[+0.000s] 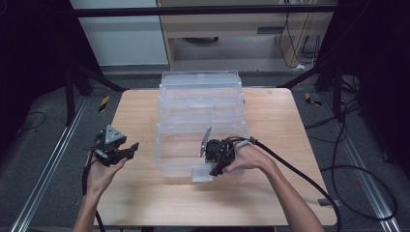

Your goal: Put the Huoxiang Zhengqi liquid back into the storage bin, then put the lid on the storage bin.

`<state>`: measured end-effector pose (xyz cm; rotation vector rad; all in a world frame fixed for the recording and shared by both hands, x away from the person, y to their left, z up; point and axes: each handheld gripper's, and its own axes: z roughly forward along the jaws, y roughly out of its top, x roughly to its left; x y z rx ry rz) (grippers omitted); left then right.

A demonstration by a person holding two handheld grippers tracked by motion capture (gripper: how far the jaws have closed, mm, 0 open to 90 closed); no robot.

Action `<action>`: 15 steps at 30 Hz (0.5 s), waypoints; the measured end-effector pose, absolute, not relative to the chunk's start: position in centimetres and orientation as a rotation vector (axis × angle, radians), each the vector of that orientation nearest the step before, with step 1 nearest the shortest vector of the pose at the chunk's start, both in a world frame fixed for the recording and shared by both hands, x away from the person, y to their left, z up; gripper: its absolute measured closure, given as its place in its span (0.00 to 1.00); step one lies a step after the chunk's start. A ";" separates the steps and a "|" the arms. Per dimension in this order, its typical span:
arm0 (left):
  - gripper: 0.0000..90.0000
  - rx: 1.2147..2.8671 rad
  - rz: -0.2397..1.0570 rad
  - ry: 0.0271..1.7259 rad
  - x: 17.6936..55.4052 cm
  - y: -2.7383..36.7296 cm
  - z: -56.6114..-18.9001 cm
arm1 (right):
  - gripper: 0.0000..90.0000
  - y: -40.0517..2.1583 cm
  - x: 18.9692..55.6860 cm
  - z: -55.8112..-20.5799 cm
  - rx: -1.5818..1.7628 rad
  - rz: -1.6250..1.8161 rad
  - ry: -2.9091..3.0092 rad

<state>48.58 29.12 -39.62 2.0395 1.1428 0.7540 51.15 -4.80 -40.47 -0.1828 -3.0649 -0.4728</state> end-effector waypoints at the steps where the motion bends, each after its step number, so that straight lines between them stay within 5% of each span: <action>1: 0.50 2.037 0.748 1.131 48.6 29.0 -39.4 | 0.70 -4.8 51.1 -40.5 -0.184 -0.472 -3.066; 15: 0.45 2.136 0.762 0.987 50.6 27.1 -35.6 | 0.70 -4.8 51.1 -40.4 -0.180 -0.467 -3.072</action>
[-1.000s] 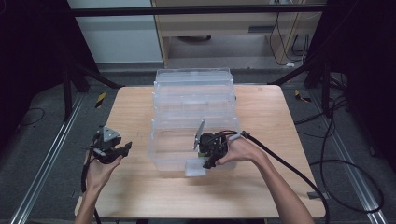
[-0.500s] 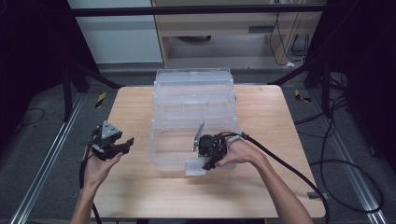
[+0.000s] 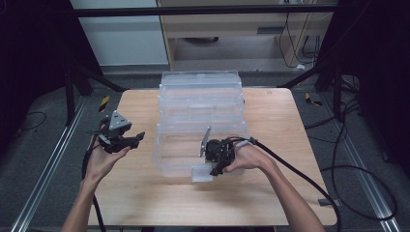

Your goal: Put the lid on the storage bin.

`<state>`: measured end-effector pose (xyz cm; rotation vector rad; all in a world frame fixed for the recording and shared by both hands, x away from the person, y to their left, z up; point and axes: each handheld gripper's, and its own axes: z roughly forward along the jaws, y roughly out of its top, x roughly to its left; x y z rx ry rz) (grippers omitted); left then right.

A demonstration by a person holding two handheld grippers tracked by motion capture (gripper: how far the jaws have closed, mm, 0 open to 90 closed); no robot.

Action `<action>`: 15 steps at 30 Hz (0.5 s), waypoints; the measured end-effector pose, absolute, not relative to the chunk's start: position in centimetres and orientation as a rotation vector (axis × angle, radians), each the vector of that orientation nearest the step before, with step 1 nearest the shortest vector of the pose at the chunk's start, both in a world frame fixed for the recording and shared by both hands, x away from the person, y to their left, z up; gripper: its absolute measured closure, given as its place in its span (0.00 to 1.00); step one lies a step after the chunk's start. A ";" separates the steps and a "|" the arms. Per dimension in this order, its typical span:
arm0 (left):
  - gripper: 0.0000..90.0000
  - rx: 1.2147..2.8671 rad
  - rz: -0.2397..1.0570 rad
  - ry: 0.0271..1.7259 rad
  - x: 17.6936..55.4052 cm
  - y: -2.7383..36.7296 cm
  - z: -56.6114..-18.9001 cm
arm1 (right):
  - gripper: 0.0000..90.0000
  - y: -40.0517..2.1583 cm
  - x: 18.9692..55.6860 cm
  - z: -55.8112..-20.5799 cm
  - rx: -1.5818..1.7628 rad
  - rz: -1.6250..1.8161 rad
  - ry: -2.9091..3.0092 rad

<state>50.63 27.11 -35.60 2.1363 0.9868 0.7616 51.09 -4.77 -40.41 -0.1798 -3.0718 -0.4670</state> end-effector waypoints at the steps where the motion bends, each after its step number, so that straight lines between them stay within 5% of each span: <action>1: 0.45 2.151 0.758 0.966 50.8 26.9 -35.3 | 0.70 -4.8 51.1 -40.4 -0.180 -0.467 -3.072; 15: 0.43 2.230 0.789 0.821 53.0 24.1 -31.3 | 0.70 -4.8 51.0 -40.4 -0.182 -0.468 -3.078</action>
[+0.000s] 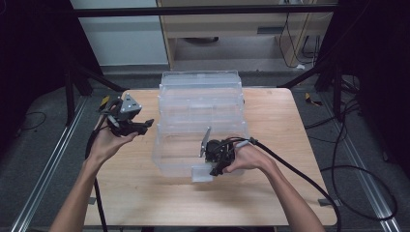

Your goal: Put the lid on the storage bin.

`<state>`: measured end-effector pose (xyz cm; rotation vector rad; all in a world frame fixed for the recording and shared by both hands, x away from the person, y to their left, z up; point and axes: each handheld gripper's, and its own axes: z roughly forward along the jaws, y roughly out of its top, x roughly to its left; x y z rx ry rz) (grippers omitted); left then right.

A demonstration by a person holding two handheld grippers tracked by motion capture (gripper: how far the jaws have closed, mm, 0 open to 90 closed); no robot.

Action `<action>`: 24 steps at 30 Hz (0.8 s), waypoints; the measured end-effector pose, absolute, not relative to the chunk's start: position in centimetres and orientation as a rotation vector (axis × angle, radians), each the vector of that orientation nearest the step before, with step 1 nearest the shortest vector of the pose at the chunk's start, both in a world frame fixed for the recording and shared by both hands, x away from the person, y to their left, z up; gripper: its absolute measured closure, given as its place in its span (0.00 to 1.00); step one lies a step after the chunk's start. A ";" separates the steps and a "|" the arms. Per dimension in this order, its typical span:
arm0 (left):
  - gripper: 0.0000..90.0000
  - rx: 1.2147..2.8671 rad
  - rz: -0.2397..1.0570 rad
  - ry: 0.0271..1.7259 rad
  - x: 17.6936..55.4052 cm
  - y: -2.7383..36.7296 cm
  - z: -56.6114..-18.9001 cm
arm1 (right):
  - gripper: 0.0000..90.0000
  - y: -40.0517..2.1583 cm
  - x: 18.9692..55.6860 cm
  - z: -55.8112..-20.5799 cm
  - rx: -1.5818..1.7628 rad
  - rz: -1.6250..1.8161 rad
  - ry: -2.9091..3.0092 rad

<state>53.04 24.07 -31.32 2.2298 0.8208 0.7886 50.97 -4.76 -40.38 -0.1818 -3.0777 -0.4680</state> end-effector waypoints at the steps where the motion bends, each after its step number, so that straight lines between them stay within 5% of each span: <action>1: 0.43 2.235 0.790 0.812 53.2 23.8 -31.2 | 0.70 -4.8 51.0 -40.4 -0.170 -0.472 -3.080; 24: 0.40 2.414 0.790 0.579 56.3 19.4 -28.9 | 0.71 -4.8 50.9 -40.4 -0.166 -0.482 -3.081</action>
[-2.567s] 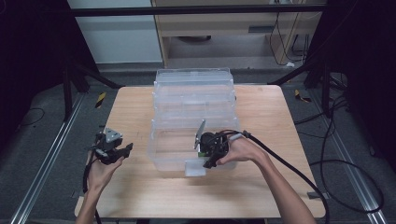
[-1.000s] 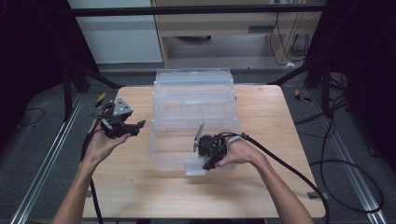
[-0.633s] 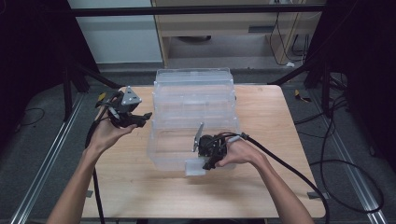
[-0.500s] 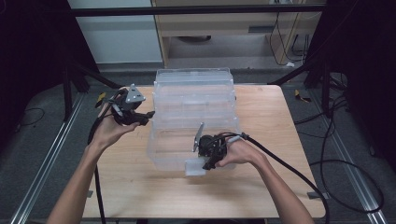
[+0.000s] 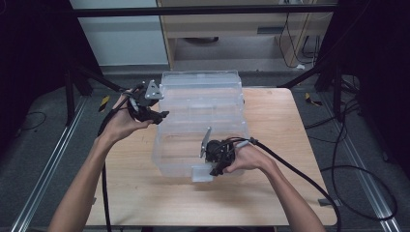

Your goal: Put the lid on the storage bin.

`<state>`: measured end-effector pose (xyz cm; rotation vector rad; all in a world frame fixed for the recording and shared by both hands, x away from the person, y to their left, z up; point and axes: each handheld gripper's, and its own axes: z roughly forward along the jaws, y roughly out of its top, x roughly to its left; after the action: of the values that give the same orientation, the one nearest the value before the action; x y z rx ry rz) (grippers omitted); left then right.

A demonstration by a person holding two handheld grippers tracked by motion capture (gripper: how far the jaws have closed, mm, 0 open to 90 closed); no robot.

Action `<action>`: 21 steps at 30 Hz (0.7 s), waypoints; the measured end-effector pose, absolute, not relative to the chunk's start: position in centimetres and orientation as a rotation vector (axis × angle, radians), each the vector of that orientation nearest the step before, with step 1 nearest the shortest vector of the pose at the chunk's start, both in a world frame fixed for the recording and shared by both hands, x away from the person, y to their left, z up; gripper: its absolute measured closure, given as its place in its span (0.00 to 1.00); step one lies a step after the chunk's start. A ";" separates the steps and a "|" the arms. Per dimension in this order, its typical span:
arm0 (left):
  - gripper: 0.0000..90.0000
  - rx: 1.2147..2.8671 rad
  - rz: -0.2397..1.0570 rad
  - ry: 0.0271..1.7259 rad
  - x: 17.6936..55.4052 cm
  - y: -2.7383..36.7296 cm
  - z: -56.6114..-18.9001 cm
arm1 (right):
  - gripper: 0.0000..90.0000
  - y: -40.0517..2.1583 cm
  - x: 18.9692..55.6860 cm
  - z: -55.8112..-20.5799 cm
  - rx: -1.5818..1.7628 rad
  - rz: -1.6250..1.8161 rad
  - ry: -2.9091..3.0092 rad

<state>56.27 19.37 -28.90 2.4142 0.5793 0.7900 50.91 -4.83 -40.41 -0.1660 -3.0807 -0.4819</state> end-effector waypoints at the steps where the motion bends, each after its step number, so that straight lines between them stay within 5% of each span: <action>1: 0.40 2.422 0.786 0.571 56.4 19.2 -28.9 | 0.71 -4.8 50.9 -40.4 -0.164 -0.482 -3.081; 21: 0.39 2.538 0.773 0.458 59.1 16.2 -29.3 | 0.71 -4.8 50.8 -40.4 -0.148 -0.482 -3.091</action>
<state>59.12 16.23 -29.29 2.5380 0.4576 0.7732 50.82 -4.82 -40.40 -0.1479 -3.0909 -0.4815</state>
